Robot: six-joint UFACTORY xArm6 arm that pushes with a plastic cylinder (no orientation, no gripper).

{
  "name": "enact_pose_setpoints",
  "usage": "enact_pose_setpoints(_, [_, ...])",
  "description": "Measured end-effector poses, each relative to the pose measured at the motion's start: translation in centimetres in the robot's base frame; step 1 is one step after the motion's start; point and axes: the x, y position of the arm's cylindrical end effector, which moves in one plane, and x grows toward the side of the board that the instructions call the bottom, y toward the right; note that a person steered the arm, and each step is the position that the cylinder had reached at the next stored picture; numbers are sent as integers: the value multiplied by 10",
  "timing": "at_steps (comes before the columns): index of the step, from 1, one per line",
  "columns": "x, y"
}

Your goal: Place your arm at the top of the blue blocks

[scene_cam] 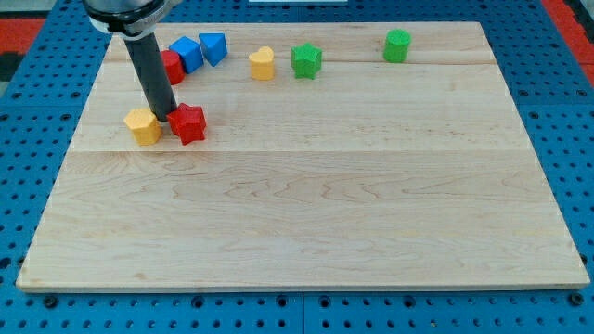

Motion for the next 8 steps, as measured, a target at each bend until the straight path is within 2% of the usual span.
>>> enact_pose_setpoints(2, [0, -28])
enact_pose_setpoints(3, [-20, 13])
enact_pose_setpoints(5, [-35, 72])
enact_pose_setpoints(7, [-47, 29])
enact_pose_setpoints(8, [-72, 56])
